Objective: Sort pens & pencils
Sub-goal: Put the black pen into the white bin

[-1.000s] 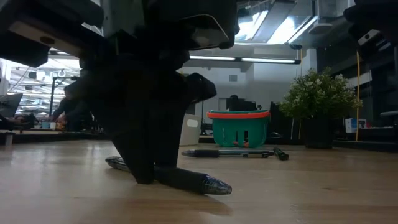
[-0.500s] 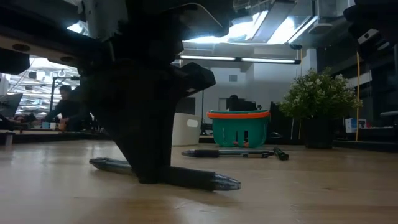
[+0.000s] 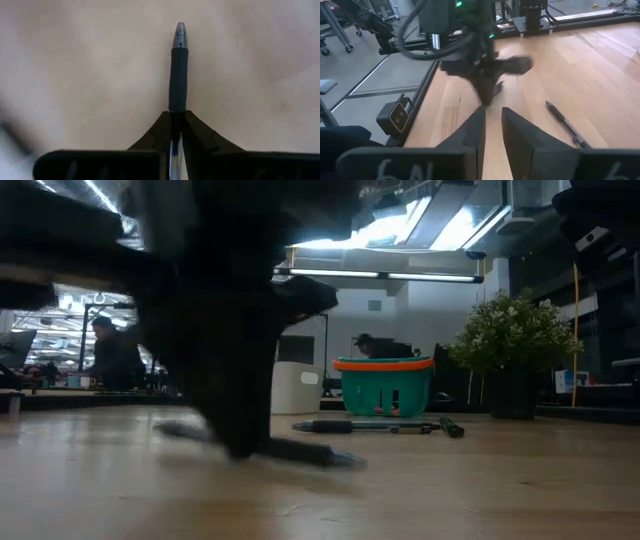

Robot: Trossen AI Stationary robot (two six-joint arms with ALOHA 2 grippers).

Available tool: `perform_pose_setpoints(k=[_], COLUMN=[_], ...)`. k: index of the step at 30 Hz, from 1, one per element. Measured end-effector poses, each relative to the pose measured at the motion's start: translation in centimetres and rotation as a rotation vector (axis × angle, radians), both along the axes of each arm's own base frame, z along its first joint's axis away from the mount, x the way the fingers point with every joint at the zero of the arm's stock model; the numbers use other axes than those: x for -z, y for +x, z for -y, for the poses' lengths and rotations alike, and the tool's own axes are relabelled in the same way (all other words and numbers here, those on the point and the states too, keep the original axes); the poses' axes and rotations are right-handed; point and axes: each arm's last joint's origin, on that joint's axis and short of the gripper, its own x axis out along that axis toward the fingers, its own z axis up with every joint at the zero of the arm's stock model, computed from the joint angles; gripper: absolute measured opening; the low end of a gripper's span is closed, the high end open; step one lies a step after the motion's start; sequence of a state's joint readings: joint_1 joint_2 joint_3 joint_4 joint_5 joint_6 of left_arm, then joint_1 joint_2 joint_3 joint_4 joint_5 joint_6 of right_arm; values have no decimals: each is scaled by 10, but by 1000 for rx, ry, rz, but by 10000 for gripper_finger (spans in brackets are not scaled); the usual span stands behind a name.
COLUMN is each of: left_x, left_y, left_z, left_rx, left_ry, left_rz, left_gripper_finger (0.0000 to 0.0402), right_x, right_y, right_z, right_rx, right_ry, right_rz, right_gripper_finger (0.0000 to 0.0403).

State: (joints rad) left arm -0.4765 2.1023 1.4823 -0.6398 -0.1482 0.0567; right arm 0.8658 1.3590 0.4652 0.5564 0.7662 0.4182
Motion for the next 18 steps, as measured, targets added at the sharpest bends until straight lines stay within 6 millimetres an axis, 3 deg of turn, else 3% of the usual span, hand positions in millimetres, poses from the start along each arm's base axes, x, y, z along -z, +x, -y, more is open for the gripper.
perform_pose_setpoints(k=[5, 18], left_x=[-37, -90], left_y=[-4, -45], left_z=[-5, 1], left_rx=[-23, -20], left_ry=[28, 70], left_rz=[108, 167], left_gripper_finger=[18, 18], right_x=[1, 6], right_y=[0, -1], right_z=[0, -3], right_rx=[7, -14], right_ry=[25, 56], right_rz=[-7, -35], right_gripper_finger=[65, 65])
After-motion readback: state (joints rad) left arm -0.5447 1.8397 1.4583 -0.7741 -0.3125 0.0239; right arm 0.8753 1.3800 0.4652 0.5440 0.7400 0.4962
